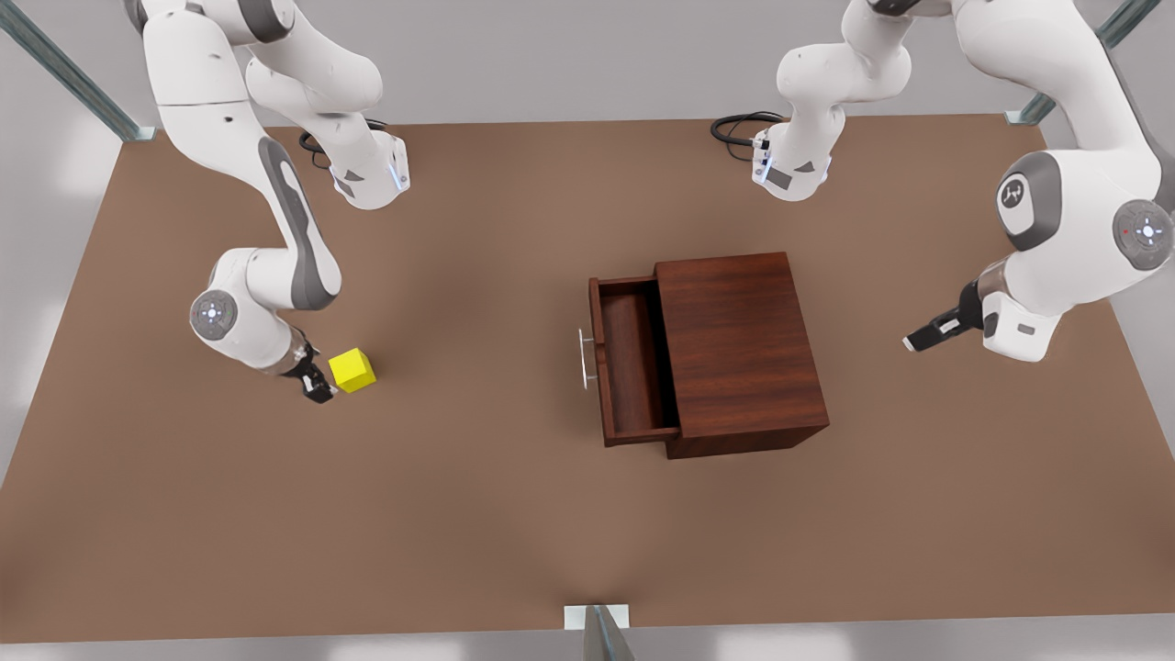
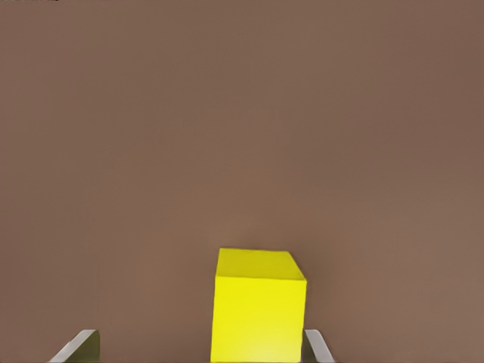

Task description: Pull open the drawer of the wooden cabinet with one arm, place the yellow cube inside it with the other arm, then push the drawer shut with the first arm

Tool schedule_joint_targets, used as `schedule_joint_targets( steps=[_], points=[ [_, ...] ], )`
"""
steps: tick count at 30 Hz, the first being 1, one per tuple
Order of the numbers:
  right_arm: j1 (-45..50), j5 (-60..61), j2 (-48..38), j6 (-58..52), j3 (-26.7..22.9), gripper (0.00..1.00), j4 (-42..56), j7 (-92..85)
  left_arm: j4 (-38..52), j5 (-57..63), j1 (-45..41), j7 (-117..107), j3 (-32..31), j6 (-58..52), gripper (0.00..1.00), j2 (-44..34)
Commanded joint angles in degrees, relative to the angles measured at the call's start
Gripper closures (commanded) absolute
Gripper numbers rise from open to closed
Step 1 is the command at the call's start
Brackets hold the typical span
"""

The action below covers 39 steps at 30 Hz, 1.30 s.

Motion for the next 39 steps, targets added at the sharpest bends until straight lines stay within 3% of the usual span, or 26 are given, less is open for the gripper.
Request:
schedule_joint_targets(
  steps=[1,5,7,17,35,38,39],
  points=[
    [-0.1,2.0,-0.2,11.5,0.0,0.00,-1.8,5.2,0.2,2.9,0.0,25.4,0.0,1.9,0.00,0.3],
    [-1.0,2.0,-0.1,14.4,0.0,0.00,-5.5,5.2,0.4,4.5,-3.0,25.3,-1.1,0.8,0.00,-0.2],
    [-1.0,2.0,0.3,14.4,0.1,0.00,-5.9,5.1,4.7,2.8,-1.7,26.2,-0.3,0.8,0.00,1.6],
    [-0.5,0.2,1.9,13.5,0.2,0.00,-9.5,4.3,4.8,0.9,-5.5,19.4,-1.0,-0.4,0.00,1.6],
    [1.3,-0.2,6.7,16.6,0.9,0.00,-9.2,5.3,4.7,1.9,-5.5,19.4,-1.0,-0.5,0.00,1.5],
    [1.3,-0.2,6.8,17.1,0.9,0.18,-9.2,5.6,4.7,2.0,-5.5,19.4,-1.0,-0.6,0.00,1.5],
    [1.3,-0.2,7.1,17.2,0.9,0.28,-9.2,5.5,4.6,2.0,-5.5,19.4,-1.0,-0.6,0.00,1.5]
  ],
)
